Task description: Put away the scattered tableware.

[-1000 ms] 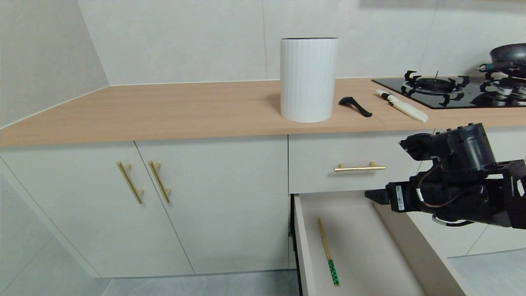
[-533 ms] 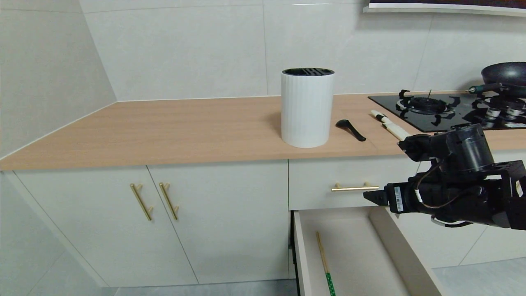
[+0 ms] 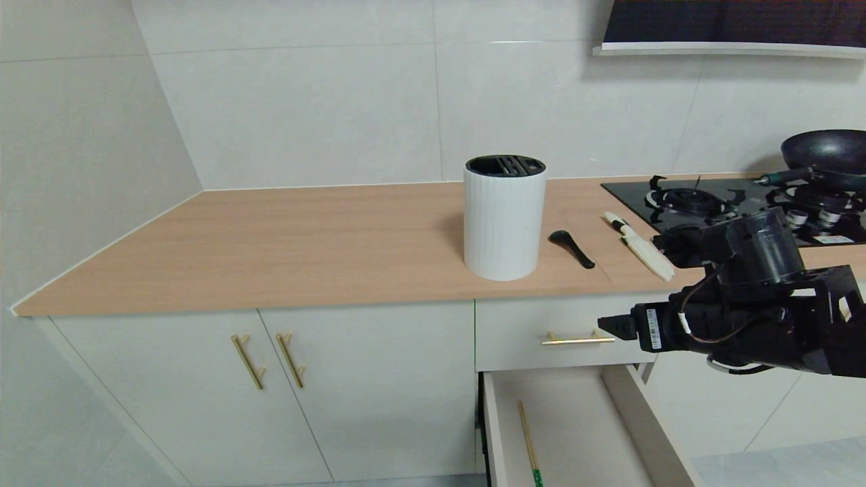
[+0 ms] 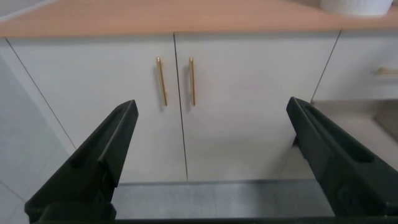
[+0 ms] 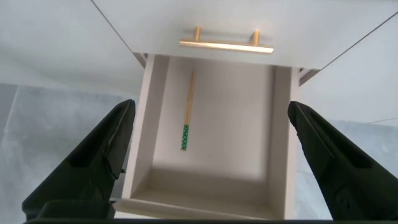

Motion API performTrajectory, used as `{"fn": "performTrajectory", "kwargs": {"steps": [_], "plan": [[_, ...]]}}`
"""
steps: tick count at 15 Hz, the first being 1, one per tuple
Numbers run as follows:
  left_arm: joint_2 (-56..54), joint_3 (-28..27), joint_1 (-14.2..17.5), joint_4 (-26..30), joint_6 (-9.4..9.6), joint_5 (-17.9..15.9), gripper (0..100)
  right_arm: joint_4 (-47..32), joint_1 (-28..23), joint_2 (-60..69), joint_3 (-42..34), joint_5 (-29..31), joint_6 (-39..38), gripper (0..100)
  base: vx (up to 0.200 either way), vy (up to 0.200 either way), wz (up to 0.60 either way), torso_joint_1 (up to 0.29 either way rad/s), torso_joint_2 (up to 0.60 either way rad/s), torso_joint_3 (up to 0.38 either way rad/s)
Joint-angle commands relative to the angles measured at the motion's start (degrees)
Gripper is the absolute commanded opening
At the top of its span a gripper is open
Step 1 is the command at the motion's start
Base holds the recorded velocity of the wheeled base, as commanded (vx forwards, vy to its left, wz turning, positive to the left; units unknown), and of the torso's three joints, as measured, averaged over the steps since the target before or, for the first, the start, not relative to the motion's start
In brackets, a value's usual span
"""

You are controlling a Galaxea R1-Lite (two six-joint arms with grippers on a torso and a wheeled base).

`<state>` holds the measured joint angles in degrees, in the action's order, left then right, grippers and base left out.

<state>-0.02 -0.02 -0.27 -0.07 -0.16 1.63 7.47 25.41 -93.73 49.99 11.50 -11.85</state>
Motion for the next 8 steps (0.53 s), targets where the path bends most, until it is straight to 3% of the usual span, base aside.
{"fn": "performTrajectory", "kwargs": {"steps": [1, 3, 5, 7, 8], "plan": [[0.0, 0.0, 0.0, 0.0, -0.02, 0.0, 100, 0.2, -1.0, -0.3, 0.1, -0.1, 0.1, 100, 0.000, 0.000, 0.00, 0.144, -0.31, -0.173], [0.0, 0.0, 0.0, 0.0, -0.02, 0.0, 100, 1.8, -1.9, -0.9, 0.2, -0.3, 0.9, 100, 0.000, 0.000, 0.00, 0.063, -0.14, -0.075], [0.0, 0.0, 0.0, 0.0, -0.02, 0.0, 100, 9.4, -7.2, -6.0, 3.6, -2.2, 7.2, 100, 0.000, 0.000, 0.00, 0.018, -0.03, -0.018], [0.0, 0.0, 0.0, 0.0, -0.02, 0.0, 100, 13.5, -12.0, -10.6, 10.9, -13.3, 9.6, 100, 0.000, 0.000, 0.00, 0.000, 0.00, 0.000], [0.0, 0.0, 0.0, 0.0, -0.02, 0.0, 100, 13.4, -13.0, -12.3, 13.5, -14.7, 9.7, 100, 0.000, 0.000, 0.00, 0.000, 0.00, 0.000]]}}
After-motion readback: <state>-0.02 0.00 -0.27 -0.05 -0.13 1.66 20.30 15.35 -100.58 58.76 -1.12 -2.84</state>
